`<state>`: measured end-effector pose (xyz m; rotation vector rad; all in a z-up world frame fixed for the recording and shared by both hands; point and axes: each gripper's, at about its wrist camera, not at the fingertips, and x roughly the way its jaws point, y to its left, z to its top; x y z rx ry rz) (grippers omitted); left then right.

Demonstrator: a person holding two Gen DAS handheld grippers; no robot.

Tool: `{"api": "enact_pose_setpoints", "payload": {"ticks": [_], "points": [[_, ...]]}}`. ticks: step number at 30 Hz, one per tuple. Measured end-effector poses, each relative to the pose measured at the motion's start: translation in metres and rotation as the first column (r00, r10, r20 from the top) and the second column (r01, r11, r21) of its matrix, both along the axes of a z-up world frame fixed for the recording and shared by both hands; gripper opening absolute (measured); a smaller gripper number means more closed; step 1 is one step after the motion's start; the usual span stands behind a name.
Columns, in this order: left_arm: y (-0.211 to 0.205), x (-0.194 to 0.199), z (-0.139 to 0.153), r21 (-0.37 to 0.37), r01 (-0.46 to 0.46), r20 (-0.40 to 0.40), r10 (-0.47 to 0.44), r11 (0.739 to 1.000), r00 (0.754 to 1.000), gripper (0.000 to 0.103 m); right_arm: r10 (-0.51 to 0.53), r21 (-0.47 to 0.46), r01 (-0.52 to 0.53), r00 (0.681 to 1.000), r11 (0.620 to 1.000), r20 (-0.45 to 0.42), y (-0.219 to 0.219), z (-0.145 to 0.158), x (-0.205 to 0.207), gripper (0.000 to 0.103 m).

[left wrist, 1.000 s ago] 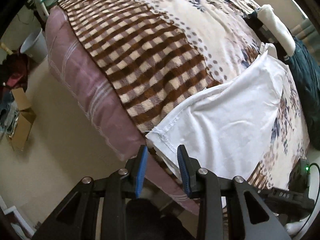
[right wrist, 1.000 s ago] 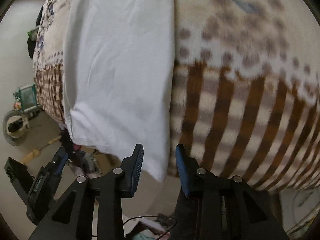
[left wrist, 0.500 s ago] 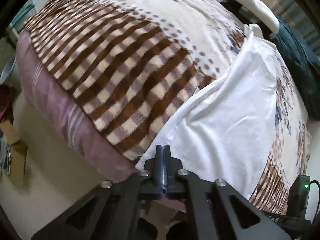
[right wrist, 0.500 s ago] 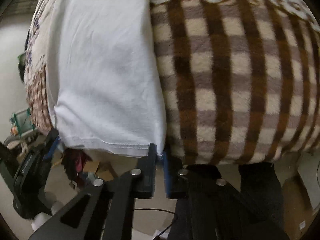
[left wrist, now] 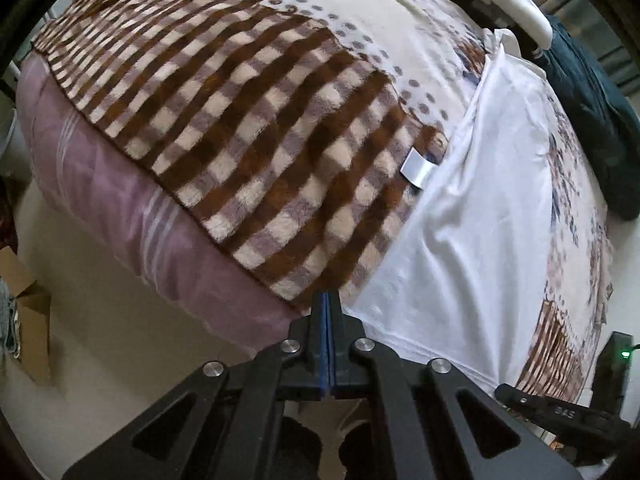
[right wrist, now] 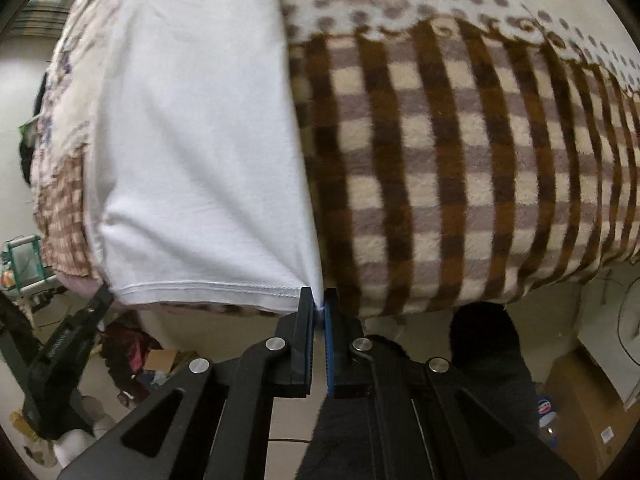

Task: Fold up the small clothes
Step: 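Pinch the folded edge with both tools and smooth it flat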

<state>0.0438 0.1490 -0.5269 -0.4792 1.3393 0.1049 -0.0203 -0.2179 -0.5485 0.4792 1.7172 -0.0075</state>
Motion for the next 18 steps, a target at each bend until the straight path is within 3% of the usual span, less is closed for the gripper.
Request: {"api": "enact_pose_setpoints", "payload": {"ticks": [2, 5, 7, 9, 11, 12, 16, 17, 18], "points": [[0.0, 0.0, 0.005, 0.006, 0.013, 0.012, -0.013, 1.0, 1.0, 0.0, -0.004, 0.002, 0.004, 1.0, 1.0, -0.009, -0.003, -0.001, 0.001, 0.004], [0.005, 0.001, 0.014, -0.051, 0.025, 0.039, -0.023, 0.998, 0.999, 0.001, 0.026, 0.067, -0.022, 0.998, 0.997, -0.052, -0.001, -0.001, 0.006, 0.005], [0.006, 0.004, 0.02, -0.071, 0.02, 0.053, -0.016, 0.997, 0.998, 0.005, -0.013, 0.128, 0.021, 0.998, 0.992, -0.064, -0.008, 0.004, 0.005, 0.022], [0.008, 0.011, 0.021, -0.107, 0.016, 0.065, -0.009, 0.994, 0.998, 0.02, -0.051, 0.149, 0.058, 0.998, 0.987, -0.047, -0.019, 0.014, 0.005, 0.044], [0.007, 0.021, 0.019, -0.135, 0.018, 0.082, -0.007, 0.991, 0.997, 0.036, -0.093, 0.172, 0.092, 0.996, 0.981, -0.004, -0.028, 0.021, 0.006, 0.047], [0.003, 0.026, 0.016, -0.147, 0.032, 0.092, -0.019, 0.989, 0.996, 0.04, -0.114, 0.175, 0.111, 0.994, 0.978, 0.004, -0.033, 0.022, 0.006, 0.047], [-0.02, 0.05, -0.007, -0.159, 0.131, 0.057, -0.124, 0.979, 0.991, 0.039, -0.182, 0.228, 0.182, 0.983, 0.956, -0.02, -0.045, 0.002, 0.012, 0.047], [-0.027, 0.052, -0.011, -0.147, 0.151, 0.042, -0.146, 0.978, 0.988, 0.03, -0.185, 0.234, 0.186, 0.982, 0.954, -0.027, -0.048, -0.005, 0.012, 0.047], [-0.029, 0.05, -0.01, -0.139, 0.16, 0.048, -0.154, 0.977, 0.987, 0.002, -0.195, 0.249, 0.197, 0.98, 0.948, -0.035, -0.048, -0.009, 0.012, 0.047]]}}
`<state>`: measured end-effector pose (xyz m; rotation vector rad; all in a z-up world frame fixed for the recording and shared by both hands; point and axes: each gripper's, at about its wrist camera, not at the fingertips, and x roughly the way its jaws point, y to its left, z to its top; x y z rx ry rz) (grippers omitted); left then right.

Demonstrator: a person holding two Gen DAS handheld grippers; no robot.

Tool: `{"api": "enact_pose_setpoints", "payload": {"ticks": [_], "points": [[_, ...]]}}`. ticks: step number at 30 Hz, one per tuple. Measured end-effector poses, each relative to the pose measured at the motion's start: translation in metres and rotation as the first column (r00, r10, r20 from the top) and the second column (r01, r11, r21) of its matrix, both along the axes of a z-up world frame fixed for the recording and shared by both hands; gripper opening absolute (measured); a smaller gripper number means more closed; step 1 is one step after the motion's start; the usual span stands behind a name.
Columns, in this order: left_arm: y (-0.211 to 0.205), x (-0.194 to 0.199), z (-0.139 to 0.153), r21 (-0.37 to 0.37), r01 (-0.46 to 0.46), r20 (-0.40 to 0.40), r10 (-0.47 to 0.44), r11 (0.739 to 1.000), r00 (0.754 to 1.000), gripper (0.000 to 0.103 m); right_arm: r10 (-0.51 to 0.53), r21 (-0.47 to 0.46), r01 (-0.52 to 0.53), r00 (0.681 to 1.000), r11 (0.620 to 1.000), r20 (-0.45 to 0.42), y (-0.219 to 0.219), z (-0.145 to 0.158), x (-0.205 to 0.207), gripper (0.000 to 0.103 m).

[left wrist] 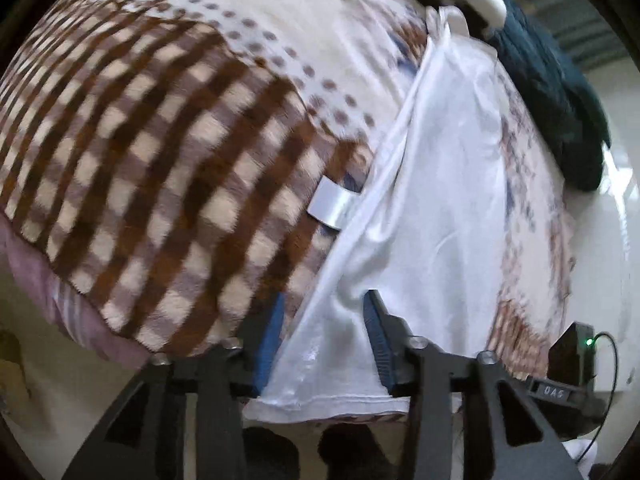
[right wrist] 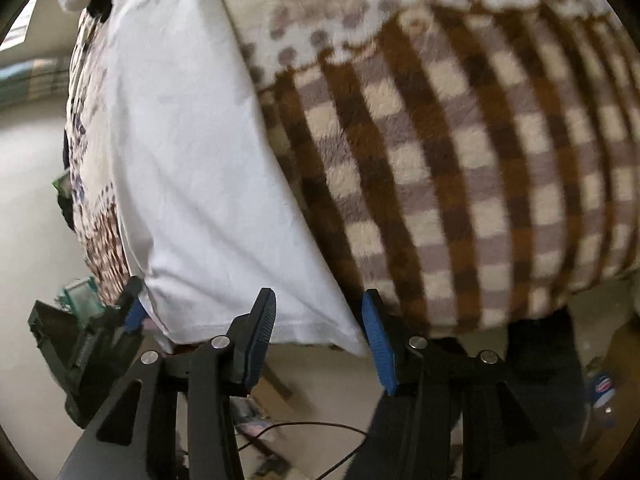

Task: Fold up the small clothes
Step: 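Pinch the folded edge with both tools and smooth it flat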

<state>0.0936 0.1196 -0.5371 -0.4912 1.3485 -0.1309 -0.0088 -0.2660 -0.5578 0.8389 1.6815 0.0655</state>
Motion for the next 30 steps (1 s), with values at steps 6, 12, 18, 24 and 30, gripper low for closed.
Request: {"api": "enact_pose_setpoints", "payload": {"ticks": [6, 12, 18, 24, 30], "points": [[-0.004, -0.016, 0.021, -0.083, -0.02, 0.061, 0.025, 0.996, 0.998, 0.002, -0.022, -0.012, 0.023, 0.998, 1.0, 0.063, -0.004, 0.017, -0.009, 0.003], [0.028, -0.019, -0.02, -0.24, -0.222, -0.127, 0.196, 0.945, 0.972, 0.007, 0.093, -0.064, -0.089, 0.994, 0.994, 0.065, 0.001, 0.032, -0.004, 0.003], [0.018, -0.01, -0.011, -0.182, -0.076, -0.068, 0.064, 0.98, 0.996, 0.05, 0.12, -0.016, -0.119, 0.991, 0.993, 0.05, 0.007, 0.03, 0.008, 0.053], [-0.016, -0.002, -0.039, -0.158, 0.062, -0.096, -0.078, 0.986, 0.992, 0.051, 0.038, 0.033, -0.037, 0.999, 0.999, -0.021, 0.011, -0.01, 0.002, 0.053], [-0.034, -0.004, -0.026, -0.112, 0.115, -0.039, -0.12, 0.987, 0.992, 0.004, -0.009, 0.052, 0.008, 1.0, 0.999, 0.021, 0.011, -0.008, -0.009, 0.008]]}}
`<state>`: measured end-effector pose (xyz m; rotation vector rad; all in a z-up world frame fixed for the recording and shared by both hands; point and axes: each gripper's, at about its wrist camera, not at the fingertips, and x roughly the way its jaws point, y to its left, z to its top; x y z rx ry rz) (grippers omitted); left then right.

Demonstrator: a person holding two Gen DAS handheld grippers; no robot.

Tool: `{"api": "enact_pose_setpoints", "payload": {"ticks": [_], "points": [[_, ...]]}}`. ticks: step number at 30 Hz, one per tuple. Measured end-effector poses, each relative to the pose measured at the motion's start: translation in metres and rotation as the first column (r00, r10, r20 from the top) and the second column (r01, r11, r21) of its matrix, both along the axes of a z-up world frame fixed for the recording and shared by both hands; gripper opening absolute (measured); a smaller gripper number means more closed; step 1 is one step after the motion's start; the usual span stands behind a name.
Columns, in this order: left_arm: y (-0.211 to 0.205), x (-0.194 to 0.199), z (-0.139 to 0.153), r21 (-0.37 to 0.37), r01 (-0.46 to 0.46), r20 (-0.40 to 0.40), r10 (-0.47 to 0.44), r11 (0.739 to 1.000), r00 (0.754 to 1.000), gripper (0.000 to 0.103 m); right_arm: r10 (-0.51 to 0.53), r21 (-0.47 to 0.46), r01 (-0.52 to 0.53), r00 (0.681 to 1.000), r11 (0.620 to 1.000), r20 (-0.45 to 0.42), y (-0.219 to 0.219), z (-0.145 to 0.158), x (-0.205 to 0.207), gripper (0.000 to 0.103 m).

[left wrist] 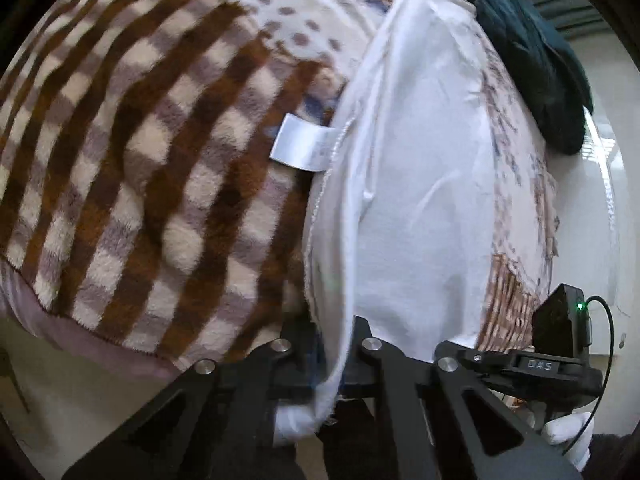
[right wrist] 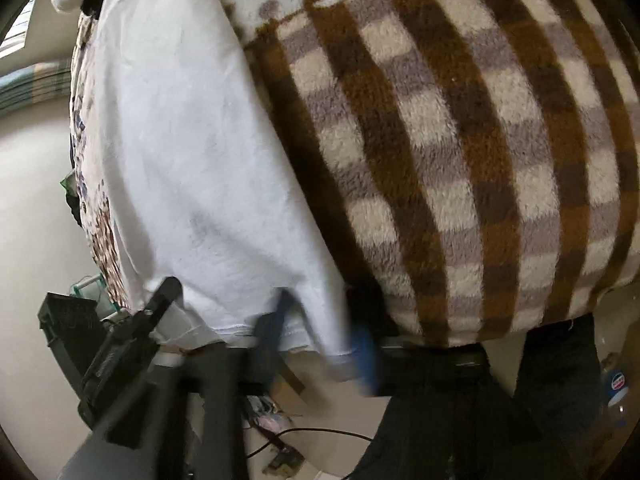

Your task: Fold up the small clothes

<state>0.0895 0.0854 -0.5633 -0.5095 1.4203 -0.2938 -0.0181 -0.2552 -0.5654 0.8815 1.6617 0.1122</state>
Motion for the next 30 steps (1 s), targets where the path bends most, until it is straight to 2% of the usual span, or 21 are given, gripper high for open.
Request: {"api": "enact_pose_setpoints", "payload": {"ticks": [3, 5, 7, 8, 9, 10, 11, 14, 15, 16, 18, 22, 25, 27, 28, 30], "points": [[-0.006, 0.0, 0.006, 0.007, -0.001, 0.0, 0.001, 1.0, 1.0, 0.004, 0.044, -0.027, -0.044, 0.999, 0.999, 0.012, 0.003, 0.011, -0.002, 0.008], [0.001, -0.001, -0.002, 0.018, -0.019, -0.053, 0.02, 1.0, 0.998, 0.006, 0.088, -0.049, -0.089, 0.996, 0.995, -0.017, 0.006, 0.015, 0.0, 0.011], [0.013, -0.004, -0.005, 0.014, -0.046, -0.124, 0.048, 0.999, 0.991, 0.013, 0.107, -0.062, -0.111, 0.992, 0.992, -0.062, 0.004, 0.022, 0.001, 0.026], [0.021, -0.006, -0.002, 0.011, -0.06, -0.14, 0.061, 0.998, 0.988, 0.02, 0.093, -0.058, -0.097, 0.994, 0.994, -0.061, -0.001, 0.03, 0.002, 0.031], [0.029, -0.007, 0.005, 0.008, -0.075, -0.147, 0.076, 0.997, 0.986, 0.026, 0.079, -0.067, -0.082, 0.996, 0.994, -0.047, -0.008, 0.041, 0.004, 0.043], [0.039, -0.004, 0.019, 0.003, -0.1, -0.139, 0.099, 0.995, 0.985, 0.027, 0.072, -0.082, -0.074, 0.997, 0.994, -0.026, -0.014, 0.054, 0.009, 0.053], [0.043, -0.002, 0.028, -0.003, -0.113, -0.131, 0.112, 0.994, 0.985, 0.03, 0.07, -0.1, -0.07, 0.998, 0.992, -0.002, -0.019, 0.068, 0.015, 0.055], [0.054, 0.034, 0.073, -0.062, -0.186, -0.065, 0.182, 0.981, 0.981, 0.053, 0.059, -0.144, -0.046, 0.994, 0.988, 0.087, -0.034, 0.11, 0.049, 0.056], [0.055, 0.045, 0.083, -0.077, -0.196, -0.044, 0.193, 0.978, 0.98, 0.054, 0.048, -0.144, -0.033, 0.993, 0.989, 0.106, -0.037, 0.119, 0.062, 0.056], [0.049, 0.072, 0.101, -0.102, -0.2, 0.001, 0.201, 0.974, 0.98, 0.054, 0.036, -0.144, -0.019, 0.992, 0.989, 0.12, -0.039, 0.128, 0.078, 0.056], [0.04, 0.112, 0.118, -0.113, -0.183, 0.056, 0.19, 0.977, 0.98, 0.055, -0.001, -0.14, 0.023, 0.988, 0.99, 0.155, -0.049, 0.141, 0.122, 0.056], [-0.008, 0.227, 0.143, -0.052, -0.121, 0.192, 0.129, 0.991, 0.973, 0.055, -0.036, -0.147, 0.072, 0.971, 0.986, 0.235, -0.064, 0.144, 0.207, 0.056], [-0.054, 0.315, 0.136, -0.003, -0.066, 0.228, 0.065, 0.998, 0.971, 0.055, -0.062, -0.13, 0.097, 0.966, 0.987, 0.249, -0.076, 0.129, 0.273, 0.056], [-0.065, 0.351, 0.127, -0.002, -0.028, 0.23, 0.028, 1.0, 0.973, 0.055, -0.068, -0.121, 0.101, 0.964, 0.988, 0.256, -0.082, 0.115, 0.321, 0.056], [-0.081, 0.38, 0.119, 0.026, -0.016, 0.244, 0.009, 1.0, 0.97, 0.055, -0.061, -0.118, 0.095, 0.964, 0.988, 0.26, -0.085, 0.108, 0.345, 0.056], [-0.097, 0.41, 0.105, 0.054, 0.013, 0.257, -0.026, 0.998, 0.966, 0.055, -0.04, -0.117, 0.074, 0.962, 0.99, 0.27, -0.085, 0.094, 0.379, 0.056]]}}
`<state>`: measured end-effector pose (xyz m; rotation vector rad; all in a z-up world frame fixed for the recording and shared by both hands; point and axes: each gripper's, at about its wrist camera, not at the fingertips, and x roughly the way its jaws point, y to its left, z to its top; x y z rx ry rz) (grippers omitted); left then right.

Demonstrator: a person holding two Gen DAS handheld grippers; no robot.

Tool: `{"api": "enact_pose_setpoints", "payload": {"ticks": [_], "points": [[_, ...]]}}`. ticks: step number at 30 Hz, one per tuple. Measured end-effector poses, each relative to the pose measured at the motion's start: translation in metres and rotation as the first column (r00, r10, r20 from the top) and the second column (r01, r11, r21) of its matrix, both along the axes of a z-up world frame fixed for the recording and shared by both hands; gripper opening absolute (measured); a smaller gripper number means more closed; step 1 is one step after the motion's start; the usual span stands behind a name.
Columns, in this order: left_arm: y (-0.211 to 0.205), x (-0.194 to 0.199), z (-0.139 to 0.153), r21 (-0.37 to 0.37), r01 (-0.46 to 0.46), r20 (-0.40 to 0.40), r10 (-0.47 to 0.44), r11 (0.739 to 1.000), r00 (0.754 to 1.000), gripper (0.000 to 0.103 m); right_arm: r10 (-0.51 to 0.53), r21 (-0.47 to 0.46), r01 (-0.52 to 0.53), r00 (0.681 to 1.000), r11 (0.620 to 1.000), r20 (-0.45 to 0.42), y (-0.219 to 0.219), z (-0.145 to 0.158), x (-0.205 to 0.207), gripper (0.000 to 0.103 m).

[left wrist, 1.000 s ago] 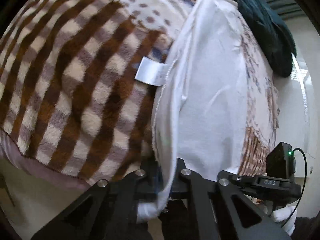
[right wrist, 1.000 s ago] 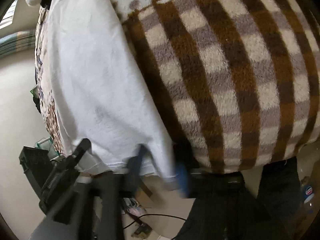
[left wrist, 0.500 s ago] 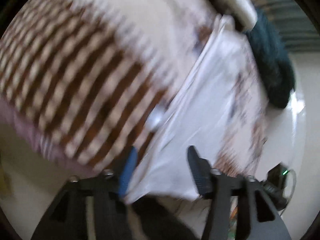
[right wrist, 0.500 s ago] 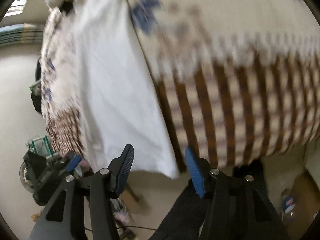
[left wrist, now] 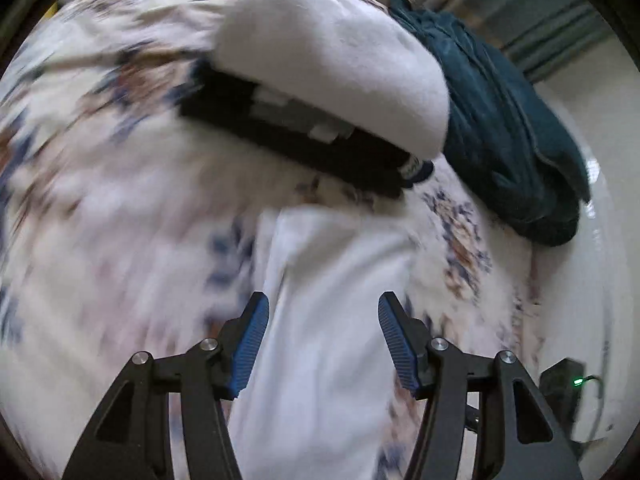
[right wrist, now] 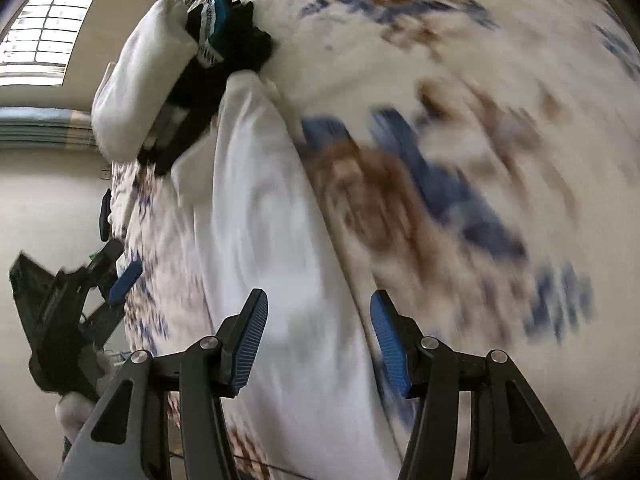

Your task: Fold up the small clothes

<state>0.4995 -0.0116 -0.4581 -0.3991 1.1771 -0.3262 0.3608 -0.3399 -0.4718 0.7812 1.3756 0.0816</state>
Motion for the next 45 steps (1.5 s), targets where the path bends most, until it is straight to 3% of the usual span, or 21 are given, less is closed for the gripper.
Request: {"api": "enact_pose_setpoints", "payload": {"ticks": [5, 6, 8, 9, 11, 13, 17, 20, 21, 22, 25, 28, 29, 34, 35, 36, 37, 38, 40, 42, 45], "points": [[-0.026, 0.06, -0.051, 0.132, 0.036, -0.022, -0.033, 0.991, 0.999, 0.055, 0.074, -0.044, -0.075, 0.997, 0.996, -0.01, 0.007, -0.039, 0.065, 0.056], [-0.02, 0.071, -0.064, 0.196, 0.02, -0.031, -0.014, 0.98, 0.999, 0.055, 0.081, -0.061, -0.082, 0.997, 0.995, -0.017, 0.008, -0.045, 0.075, 0.056], [-0.002, 0.084, -0.077, 0.214, -0.022, -0.047, 0.032, 0.977, 0.998, 0.055, 0.075, -0.084, -0.077, 0.997, 0.993, -0.027, 0.008, -0.053, 0.089, 0.056], [0.012, 0.088, -0.083, 0.199, -0.057, -0.064, 0.071, 0.978, 0.995, 0.054, 0.067, -0.08, -0.069, 0.997, 0.994, -0.027, 0.009, -0.056, 0.097, 0.056], [0.041, 0.089, -0.083, 0.092, -0.135, -0.092, 0.143, 0.987, 0.985, 0.054, 0.057, -0.064, -0.058, 0.998, 0.996, -0.022, 0.011, -0.058, 0.106, 0.056], [0.054, 0.083, -0.074, 0.027, -0.164, -0.102, 0.166, 0.986, 0.981, 0.054, 0.045, -0.049, -0.046, 0.999, 0.998, -0.015, 0.015, -0.059, 0.116, 0.056], [0.052, 0.065, -0.057, -0.108, -0.12, -0.102, 0.109, 0.987, 0.989, 0.055, 0.045, -0.026, -0.045, 0.999, 0.999, 0.004, 0.027, -0.057, 0.132, 0.056], [0.028, 0.059, -0.068, -0.029, -0.015, -0.123, 0.012, 0.999, 0.992, 0.055, 0.071, -0.062, -0.072, 0.997, 0.995, -0.01, 0.035, -0.061, 0.142, 0.056], [0.022, 0.059, -0.076, 0.04, 0.004, -0.138, 0.002, 0.999, 0.99, 0.055, 0.077, -0.1, -0.079, 0.997, 0.992, -0.028, 0.035, -0.063, 0.146, 0.056], [0.023, 0.06, -0.088, 0.048, 0.005, -0.161, 0.003, 0.999, 0.987, 0.055, 0.074, -0.132, -0.079, 0.996, 0.988, -0.045, 0.034, -0.065, 0.149, 0.056], [0.036, 0.064, -0.095, -0.06, -0.048, -0.177, 0.037, 0.997, 0.983, 0.055, 0.047, -0.073, -0.049, 0.999, 0.996, -0.023, 0.022, -0.064, 0.154, 0.056], [0.036, 0.07, -0.093, -0.15, -0.02, -0.169, -0.006, 0.989, 0.986, 0.055, 0.074, 0.019, -0.074, 0.997, 0.997, 0.012, 0.02, -0.067, 0.163, 0.058], [0.035, 0.071, -0.094, -0.171, -0.012, -0.172, -0.018, 0.985, 0.985, 0.055, 0.089, 0.089, -0.09, 0.996, 0.992, 0.01, 0.022, -0.074, 0.169, 0.06], [0.026, 0.088, -0.094, -0.19, 0.027, -0.141, -0.055, 0.981, 0.989, 0.052, 0.125, 0.201, -0.125, 0.992, 0.971, 0.013, 0.031, -0.096, 0.183, 0.062], [0.026, 0.087, -0.091, -0.193, 0.036, -0.118, -0.06, 0.981, 0.991, 0.041, 0.127, 0.213, -0.128, 0.992, 0.969, 0.019, 0.033, -0.098, 0.185, 0.062], [0.019, 0.089, -0.091, -0.193, 0.046, -0.108, -0.068, 0.98, 0.992, 0.017, 0.127, 0.219, -0.129, 0.992, 0.967, 0.025, 0.037, -0.099, 0.185, 0.062], [0.016, 0.088, -0.087, -0.189, 0.07, -0.093, -0.089, 0.979, 0.992, 0.01, 0.125, 0.224, -0.129, 0.992, 0.966, 0.035, 0.039, -0.097, 0.185, 0.061], [0.013, 0.087, -0.085, -0.182, 0.089, -0.075, -0.104, 0.979, 0.992, 0.01, 0.123, 0.223, -0.13, 0.991, 0.966, 0.047, 0.041, -0.095, 0.185, 0.06], [0.009, 0.084, -0.076, -0.154, 0.116, -0.028, -0.122, 0.981, 0.992, 0.01, 0.133, 0.199, -0.145, 0.989, 0.969, 0.071, 0.05, -0.09, 0.193, 0.024], [0.009, 0.082, -0.069, -0.155, 0.119, -0.011, -0.122, 0.981, 0.992, 0.009, 0.155, 0.166, -0.169, 0.983, 0.971, 0.094, 0.06, -0.082, 0.194, 0.014], [0.017, 0.076, -0.055, -0.155, 0.108, 0.023, -0.106, 0.982, 0.994, 0.009, 0.177, 0.128, -0.194, 0.975, 0.973, 0.131, 0.071, -0.065, 0.188, 0.009]]}}
